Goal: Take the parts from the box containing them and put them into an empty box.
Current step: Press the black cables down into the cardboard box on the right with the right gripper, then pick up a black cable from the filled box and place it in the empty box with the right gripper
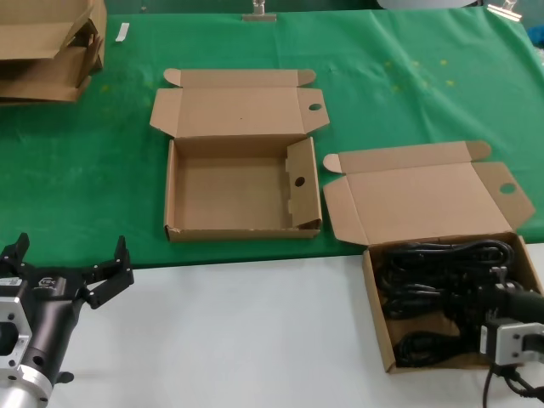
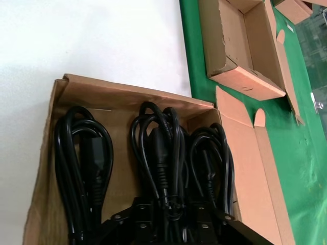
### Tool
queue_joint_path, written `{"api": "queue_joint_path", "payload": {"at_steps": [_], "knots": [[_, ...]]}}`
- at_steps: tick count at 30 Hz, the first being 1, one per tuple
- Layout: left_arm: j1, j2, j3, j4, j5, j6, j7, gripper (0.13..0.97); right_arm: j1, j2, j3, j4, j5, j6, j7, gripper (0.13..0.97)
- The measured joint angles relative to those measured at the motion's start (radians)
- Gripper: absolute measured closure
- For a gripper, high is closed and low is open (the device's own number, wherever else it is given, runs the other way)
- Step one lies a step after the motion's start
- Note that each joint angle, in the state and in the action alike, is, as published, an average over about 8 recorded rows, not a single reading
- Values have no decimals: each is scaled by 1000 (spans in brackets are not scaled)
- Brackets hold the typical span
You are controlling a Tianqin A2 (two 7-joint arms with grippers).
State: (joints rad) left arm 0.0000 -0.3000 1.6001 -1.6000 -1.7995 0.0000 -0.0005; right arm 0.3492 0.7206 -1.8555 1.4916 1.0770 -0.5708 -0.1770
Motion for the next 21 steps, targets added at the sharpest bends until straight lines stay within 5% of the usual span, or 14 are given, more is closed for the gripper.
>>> {"api": "queue_joint_path", "payload": {"at_steps": [8,21], "knots": [[0,0,0,0,0,0,0,132,-20,-2,18,48,-20,9,10,859],[0,0,0,0,0,0,0,132,-107,5,182,333,-136,-59,159,872]]}}
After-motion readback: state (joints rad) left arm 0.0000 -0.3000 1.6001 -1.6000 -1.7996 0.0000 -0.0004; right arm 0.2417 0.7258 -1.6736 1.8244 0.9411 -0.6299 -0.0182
